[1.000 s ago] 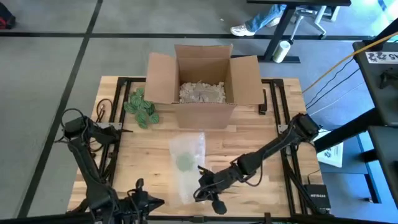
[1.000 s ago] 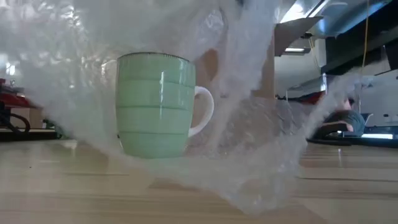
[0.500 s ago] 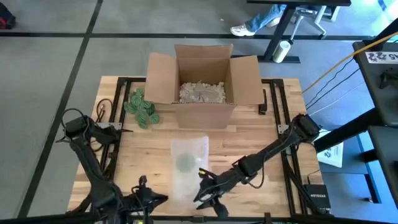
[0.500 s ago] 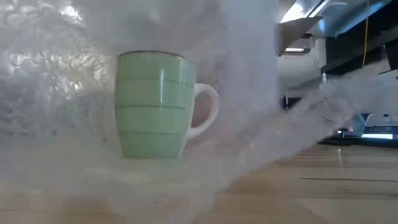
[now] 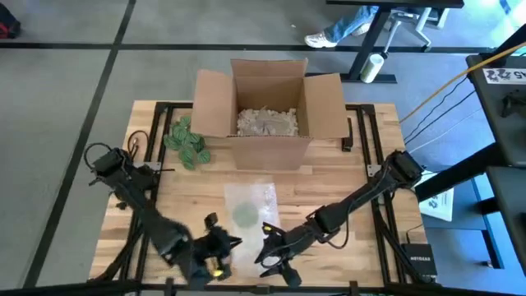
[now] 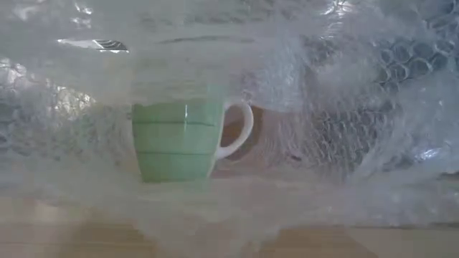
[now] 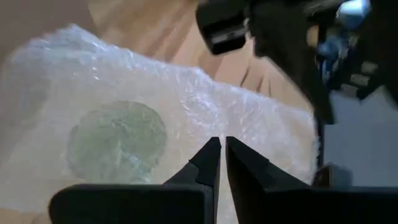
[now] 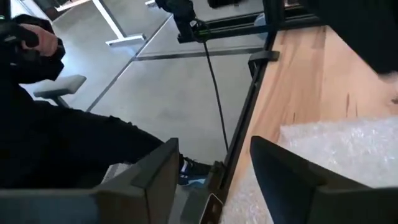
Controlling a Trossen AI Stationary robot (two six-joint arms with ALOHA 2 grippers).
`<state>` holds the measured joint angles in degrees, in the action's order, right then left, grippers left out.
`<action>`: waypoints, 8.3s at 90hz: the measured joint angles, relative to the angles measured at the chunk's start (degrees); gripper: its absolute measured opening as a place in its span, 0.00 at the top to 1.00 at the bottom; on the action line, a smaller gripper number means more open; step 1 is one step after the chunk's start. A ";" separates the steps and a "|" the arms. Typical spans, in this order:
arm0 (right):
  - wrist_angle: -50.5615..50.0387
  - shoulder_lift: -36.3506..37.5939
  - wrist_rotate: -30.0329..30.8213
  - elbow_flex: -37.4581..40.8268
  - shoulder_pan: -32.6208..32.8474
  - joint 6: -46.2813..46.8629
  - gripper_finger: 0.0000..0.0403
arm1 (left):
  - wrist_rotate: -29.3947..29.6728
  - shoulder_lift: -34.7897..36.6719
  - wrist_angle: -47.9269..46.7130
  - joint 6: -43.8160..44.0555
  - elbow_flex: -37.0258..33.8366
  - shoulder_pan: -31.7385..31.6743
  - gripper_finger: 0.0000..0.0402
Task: Wrap mug
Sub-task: Wrap the green mug in bubble wrap
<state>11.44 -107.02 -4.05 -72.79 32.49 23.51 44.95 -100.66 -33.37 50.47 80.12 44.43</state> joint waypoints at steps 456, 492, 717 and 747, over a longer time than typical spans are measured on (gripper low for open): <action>-24.42 11.52 45.97 12.50 7.77 13.49 1.00 | -46.57 -8.43 -10.16 -12.88 3.89 -25.08 0.83; -24.58 11.52 44.56 12.50 7.10 13.49 1.00 | -45.17 -2.26 -11.19 -11.47 3.93 -24.40 0.83; -40.90 -11.73 -1.85 -22.18 -14.93 -5.77 1.00 | 0.24 8.13 -9.08 -6.98 -1.83 -1.96 0.83; -41.03 -11.76 -3.11 -22.10 -14.93 -5.70 1.00 | -9.14 2.15 -8.73 -7.24 -1.93 -7.35 0.83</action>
<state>-29.59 -118.78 -7.16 -94.90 17.56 17.80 35.81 -98.51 -42.09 43.24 78.18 37.08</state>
